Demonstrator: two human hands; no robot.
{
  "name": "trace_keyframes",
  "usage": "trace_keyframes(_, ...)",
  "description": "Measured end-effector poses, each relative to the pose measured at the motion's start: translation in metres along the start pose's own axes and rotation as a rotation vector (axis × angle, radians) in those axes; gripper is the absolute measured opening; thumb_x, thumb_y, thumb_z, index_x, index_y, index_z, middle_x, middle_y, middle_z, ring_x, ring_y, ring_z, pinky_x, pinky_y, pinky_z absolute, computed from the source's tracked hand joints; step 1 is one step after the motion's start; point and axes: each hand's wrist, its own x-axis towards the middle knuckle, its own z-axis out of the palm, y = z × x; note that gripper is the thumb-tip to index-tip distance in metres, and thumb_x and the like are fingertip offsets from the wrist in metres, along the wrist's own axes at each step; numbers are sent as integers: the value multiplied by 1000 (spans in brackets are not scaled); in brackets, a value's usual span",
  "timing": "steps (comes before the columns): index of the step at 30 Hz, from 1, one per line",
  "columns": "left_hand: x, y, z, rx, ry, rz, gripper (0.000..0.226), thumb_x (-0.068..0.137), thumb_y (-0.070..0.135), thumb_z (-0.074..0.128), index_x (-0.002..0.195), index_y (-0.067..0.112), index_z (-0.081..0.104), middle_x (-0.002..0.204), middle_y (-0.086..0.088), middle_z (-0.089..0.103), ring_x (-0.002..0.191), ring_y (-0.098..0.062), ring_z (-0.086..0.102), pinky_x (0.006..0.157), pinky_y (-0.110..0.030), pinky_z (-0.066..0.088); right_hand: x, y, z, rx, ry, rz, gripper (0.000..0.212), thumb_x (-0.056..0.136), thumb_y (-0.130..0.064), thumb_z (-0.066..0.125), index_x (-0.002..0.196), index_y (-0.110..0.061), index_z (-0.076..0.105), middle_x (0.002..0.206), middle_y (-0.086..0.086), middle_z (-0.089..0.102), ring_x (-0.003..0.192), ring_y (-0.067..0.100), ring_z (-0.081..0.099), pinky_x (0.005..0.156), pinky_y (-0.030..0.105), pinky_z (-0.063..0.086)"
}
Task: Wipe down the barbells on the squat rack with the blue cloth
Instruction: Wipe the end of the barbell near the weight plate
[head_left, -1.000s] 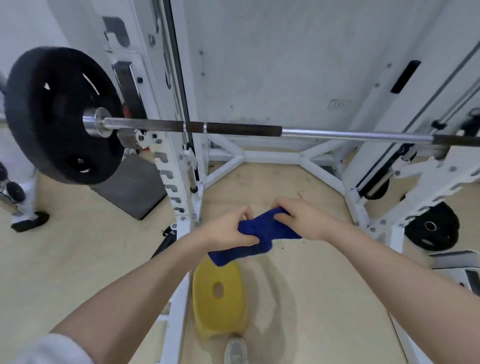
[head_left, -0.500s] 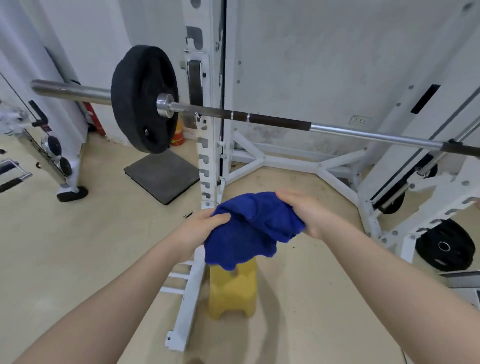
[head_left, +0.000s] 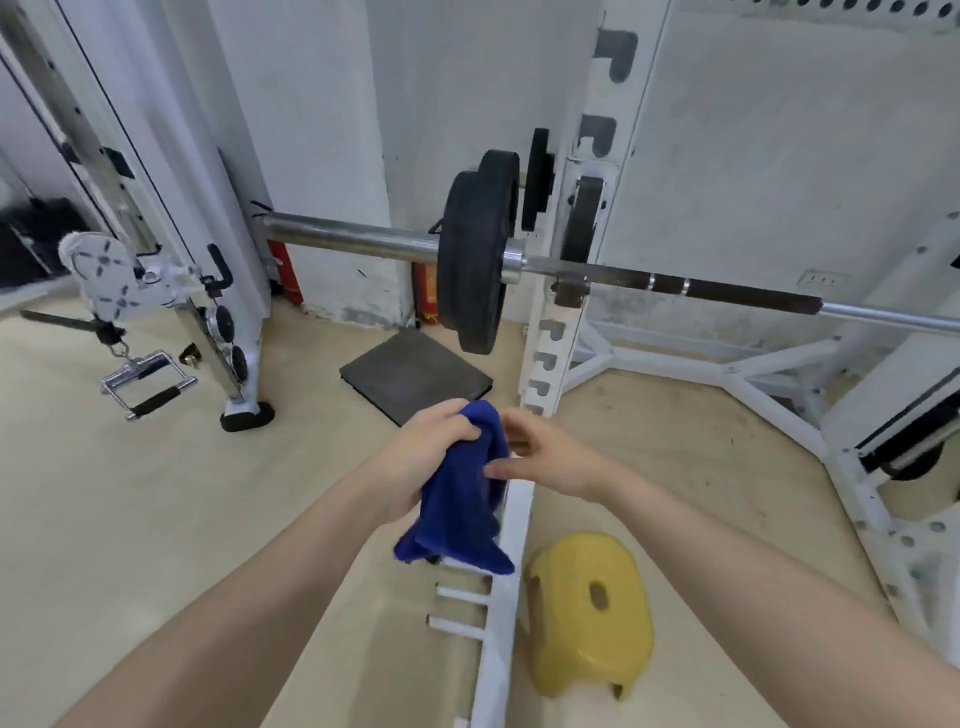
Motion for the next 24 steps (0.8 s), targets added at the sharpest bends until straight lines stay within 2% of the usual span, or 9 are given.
trace_keyframes(4, 10, 17, -95, 43, -1, -8, 27, 89, 9, 47, 73, 22, 64, 80, -6, 63, 78, -21, 57, 71, -33, 44, 62, -38, 43, 4, 62, 51, 24, 97, -20, 45, 116, -11, 56, 113, 9, 64, 102, 21, 60, 94, 40, 47)
trace_keyframes(7, 16, 23, -153, 161, -46, -51, 9, 88, 14, 56, 89, 18, 64, 92, -7, 66, 85, -22, 61, 75, -33, 49, 92, -56, 58, 24, 217, 180, 29, 99, -22, 37, 111, -6, 58, 108, 21, 62, 85, 23, 57, 77, 39, 47)
trace_keyframes(9, 25, 21, -186, 370, -79, -84, 23, 83, 20, 65, 105, 19, 57, 103, -7, 65, 93, -21, 62, 79, -32, 50, 112, -68, 60, 55, 260, 255, 30, 98, -25, 39, 107, -7, 61, 104, 18, 65, 87, 24, 59, 80, 39, 47)
trace_keyframes(11, 36, 22, -212, 464, -81, -93, 40, 81, 25, 69, 115, 26, 48, 107, -5, 62, 96, -22, 61, 76, -29, 49, 134, -80, 58, 213, 339, 307, 26, 96, -25, 44, 99, -8, 65, 96, 15, 67, 87, 24, 60, 84, 39, 46)
trace_keyframes(14, 58, 26, -237, 450, -33, -3, 14, 87, 27, 61, 100, 25, 56, 95, 0, 65, 85, -18, 62, 67, -24, 46, 168, -101, 58, 659, 395, 452, 20, 91, -30, 54, 92, -12, 64, 84, 9, 68, 83, 24, 61, 81, 38, 46)
trace_keyframes(16, 77, 32, -250, 509, 27, 42, 11, 92, 27, 54, 86, 20, 61, 83, 0, 66, 76, -18, 61, 65, -27, 47, 194, -115, 58, 909, 355, 407, 25, 90, -30, 54, 97, -8, 63, 85, 10, 67, 81, 25, 62, 77, 36, 48)
trace_keyframes(18, 103, 39, -265, 515, 73, 70, 18, 94, 26, 49, 95, 14, 62, 94, -6, 68, 86, -22, 62, 78, -38, 51, 221, -126, 52, 1021, 335, 301, 25, 90, -28, 52, 97, -5, 62, 86, 12, 65, 80, 25, 61, 75, 36, 48)
trace_keyframes(21, 146, 62, -292, 537, 174, 157, 27, 95, 18, 46, 121, 17, 55, 112, 5, 56, 101, -10, 51, 86, -26, 41, 267, -146, 34, 1068, 399, 179, 10, 88, -17, 55, 94, -10, 59, 86, 12, 63, 76, 26, 60, 71, 37, 49)
trace_keyframes(24, 188, 89, -327, 557, 193, 197, 28, 95, 16, 47, 122, 16, 55, 117, 5, 56, 104, -7, 48, 86, -21, 34, 327, -172, 13, 978, 570, 93, 8, 89, -13, 57, 93, -20, 57, 88, 8, 61, 80, 25, 59, 71, 36, 50)
